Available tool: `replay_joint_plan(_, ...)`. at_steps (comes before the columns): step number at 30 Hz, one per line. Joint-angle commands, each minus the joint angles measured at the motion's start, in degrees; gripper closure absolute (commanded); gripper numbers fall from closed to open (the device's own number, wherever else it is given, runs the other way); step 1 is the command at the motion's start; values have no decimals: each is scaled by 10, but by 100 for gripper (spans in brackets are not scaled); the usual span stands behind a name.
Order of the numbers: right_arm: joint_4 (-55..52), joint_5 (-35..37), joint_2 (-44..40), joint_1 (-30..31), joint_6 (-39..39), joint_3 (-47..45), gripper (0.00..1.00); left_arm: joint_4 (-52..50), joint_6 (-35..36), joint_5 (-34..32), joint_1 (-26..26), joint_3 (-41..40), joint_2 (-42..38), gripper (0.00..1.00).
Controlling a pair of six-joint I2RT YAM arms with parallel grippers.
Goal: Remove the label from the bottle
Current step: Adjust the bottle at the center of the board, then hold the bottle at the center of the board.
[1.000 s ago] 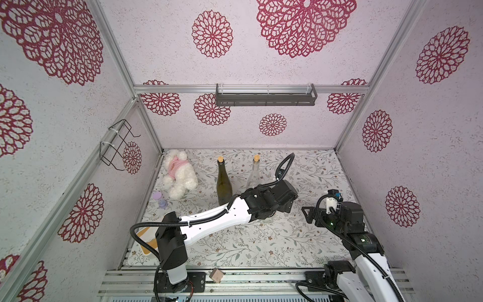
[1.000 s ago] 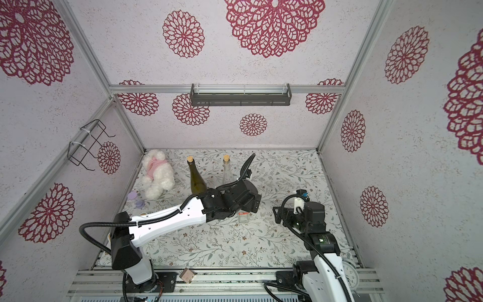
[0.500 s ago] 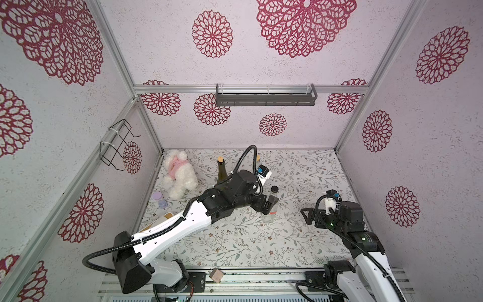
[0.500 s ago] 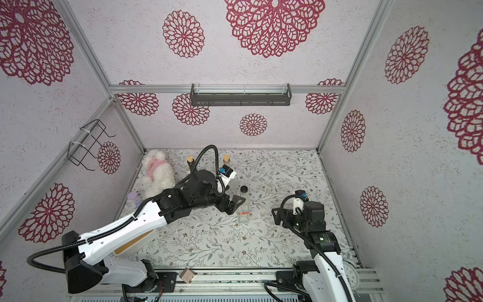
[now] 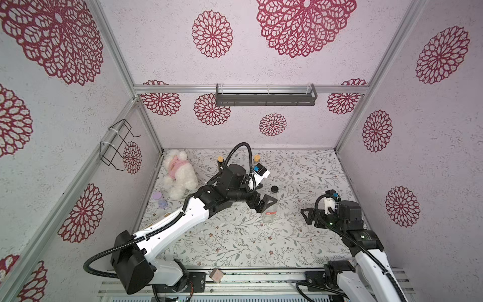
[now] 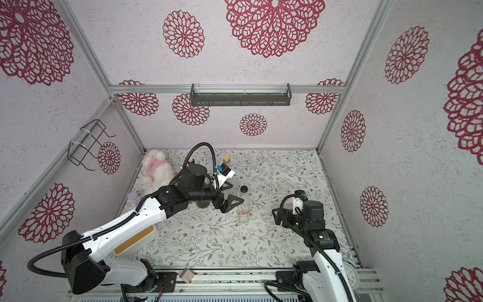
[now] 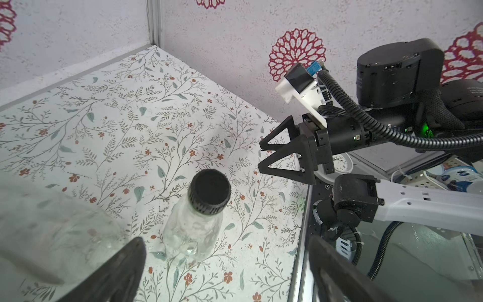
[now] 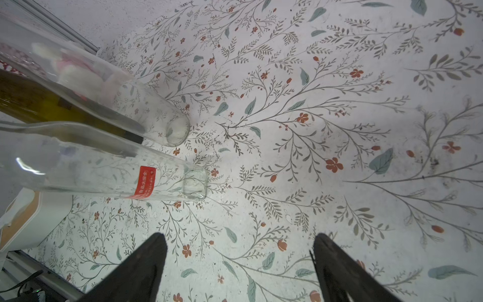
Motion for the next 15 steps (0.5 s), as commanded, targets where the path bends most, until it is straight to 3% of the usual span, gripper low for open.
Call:
replay_joint_plan(1, 1, -6, -2, 2, 2, 19, 10, 16, 27, 22, 6, 25, 29, 0)
replay_joint_plan(15, 12, -6, 2, 2, -2, 12, 9, 20, 31, 22, 7, 82, 118, 6)
